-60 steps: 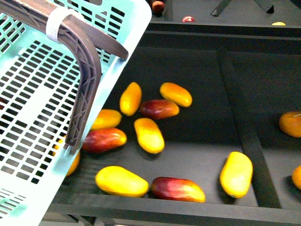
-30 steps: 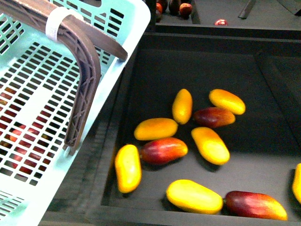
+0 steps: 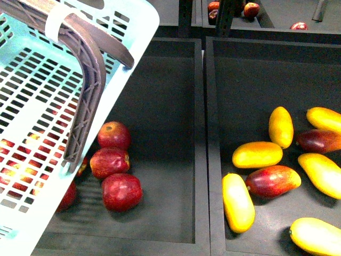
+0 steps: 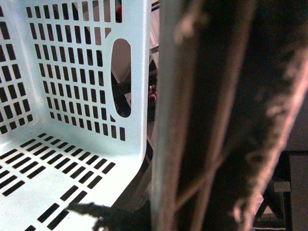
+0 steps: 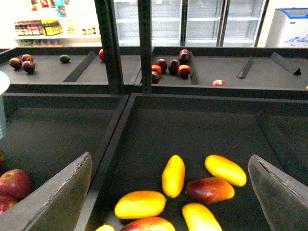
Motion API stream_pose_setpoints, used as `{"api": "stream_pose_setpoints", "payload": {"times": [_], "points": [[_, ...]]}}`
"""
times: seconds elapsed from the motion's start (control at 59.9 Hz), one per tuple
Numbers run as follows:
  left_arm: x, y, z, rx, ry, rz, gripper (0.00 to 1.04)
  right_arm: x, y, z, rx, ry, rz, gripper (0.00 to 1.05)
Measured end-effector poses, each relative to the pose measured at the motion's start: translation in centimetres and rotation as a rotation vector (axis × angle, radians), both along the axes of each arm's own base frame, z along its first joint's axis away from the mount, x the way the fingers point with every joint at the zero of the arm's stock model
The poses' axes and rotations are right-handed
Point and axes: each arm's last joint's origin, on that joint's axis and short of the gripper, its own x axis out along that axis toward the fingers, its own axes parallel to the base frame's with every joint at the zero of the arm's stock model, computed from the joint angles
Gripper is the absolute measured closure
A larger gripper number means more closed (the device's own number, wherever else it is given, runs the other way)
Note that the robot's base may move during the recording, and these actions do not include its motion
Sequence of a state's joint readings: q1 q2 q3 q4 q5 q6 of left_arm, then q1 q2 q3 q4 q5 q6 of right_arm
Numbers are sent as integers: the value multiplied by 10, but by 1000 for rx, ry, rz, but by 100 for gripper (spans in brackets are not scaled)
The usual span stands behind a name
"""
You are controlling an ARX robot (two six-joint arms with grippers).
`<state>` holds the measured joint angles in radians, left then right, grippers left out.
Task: Pick mango and avocado into basket
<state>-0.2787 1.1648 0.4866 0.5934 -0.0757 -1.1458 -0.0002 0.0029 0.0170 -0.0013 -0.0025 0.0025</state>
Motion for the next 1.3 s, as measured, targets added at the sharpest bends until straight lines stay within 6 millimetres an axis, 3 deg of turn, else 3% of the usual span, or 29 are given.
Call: {"api": "stream_pose_setpoints", "payload": {"times": [0.117, 0.384, 0.517, 0.651, 0.968, 1.001, 1.084, 1.201, 1.301], "points": [[4, -4, -3, 81, 29, -110, 99, 0, 0, 0, 0, 0, 0, 9], [66, -34, 6, 439, -110, -512, 99, 0, 0, 0, 0, 0, -2, 9], [89, -56, 9, 535, -133, -735, 99, 0, 0, 0, 0, 0, -2, 9], [108, -90, 6, 540, -142, -1021, 99, 0, 0, 0, 0, 0, -2, 9], [128, -118, 6, 604, -136, -1126, 99, 0, 0, 0, 0, 0, -2, 9], [128, -119, 4, 610, -133, -1131, 99, 1, 0, -1, -26, 64, 38, 9], [129, -120, 1, 614, -123, -1131, 99, 9, -11, -8, -98, 288, 123, 9], [128, -122, 0, 614, -125, -1138, 99, 29, -40, -19, -258, 358, 149, 9], [128, -121, 1, 615, -129, -1140, 99, 58, -69, -22, -492, 382, 148, 9]]}}
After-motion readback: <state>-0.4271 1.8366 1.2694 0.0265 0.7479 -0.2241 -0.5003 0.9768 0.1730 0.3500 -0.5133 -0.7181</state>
